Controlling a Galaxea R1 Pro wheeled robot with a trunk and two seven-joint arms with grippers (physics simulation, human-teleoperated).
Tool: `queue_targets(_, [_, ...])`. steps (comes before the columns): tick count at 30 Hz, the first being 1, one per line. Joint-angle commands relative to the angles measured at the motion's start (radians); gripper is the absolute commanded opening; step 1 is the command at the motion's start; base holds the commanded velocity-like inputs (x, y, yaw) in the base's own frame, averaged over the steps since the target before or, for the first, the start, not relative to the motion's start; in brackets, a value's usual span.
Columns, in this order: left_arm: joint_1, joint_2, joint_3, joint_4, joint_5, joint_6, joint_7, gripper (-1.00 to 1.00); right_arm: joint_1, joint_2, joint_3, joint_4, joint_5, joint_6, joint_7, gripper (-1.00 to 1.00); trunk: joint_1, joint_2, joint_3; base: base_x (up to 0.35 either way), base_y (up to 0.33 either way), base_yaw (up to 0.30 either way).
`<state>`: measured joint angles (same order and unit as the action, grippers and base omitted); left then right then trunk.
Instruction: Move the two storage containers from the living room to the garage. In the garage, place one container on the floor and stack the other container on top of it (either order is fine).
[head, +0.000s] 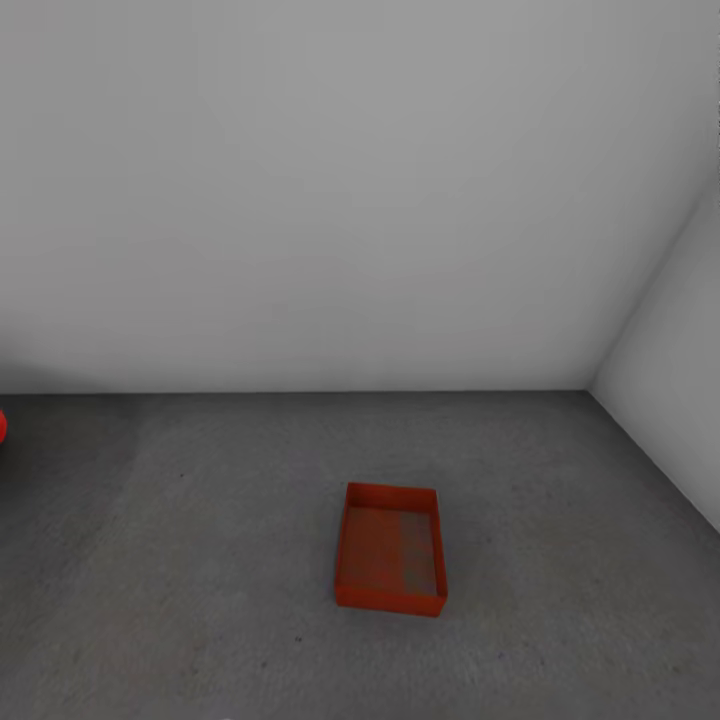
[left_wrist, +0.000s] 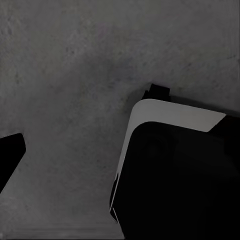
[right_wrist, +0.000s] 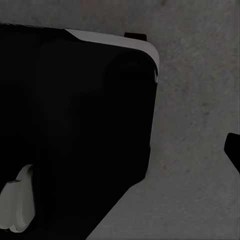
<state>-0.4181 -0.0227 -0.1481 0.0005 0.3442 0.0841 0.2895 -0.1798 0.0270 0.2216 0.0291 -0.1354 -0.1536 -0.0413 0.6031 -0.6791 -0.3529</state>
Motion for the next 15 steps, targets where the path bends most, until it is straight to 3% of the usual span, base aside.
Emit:
queue_targets(1, [0.037, 0.0, -0.01, 0.0, 0.01, 0.003, 0.003, 1.0, -0.001, 0.001, 0.009, 0.003, -0.01, -0.006, -0.002, 1.0, 0.0, -0.001, 0.001, 0.0, 0.0, 0.0])
queue_targets(8, [0.118, 0.003, -0.01, 0.0, 0.077, -0.037, -0.025, 1.0, -0.001, 0.0, 0.008, 0.003, -0.01, -0.006, -0.002, 1.0, 0.0, -0.001, 0.012, 0.0, 0.0, 0.0])
queue_targets(15, [0.157, 0.036, -0.01, 0.001, 0.126, -0.066, -0.182, 1.0, -0.001, -0.001, 0.008, 0.003, -0.01, -0.006, -0.002, 1.0, 0.0, -0.001, 0.023, 0.0, 0.0, 0.0])
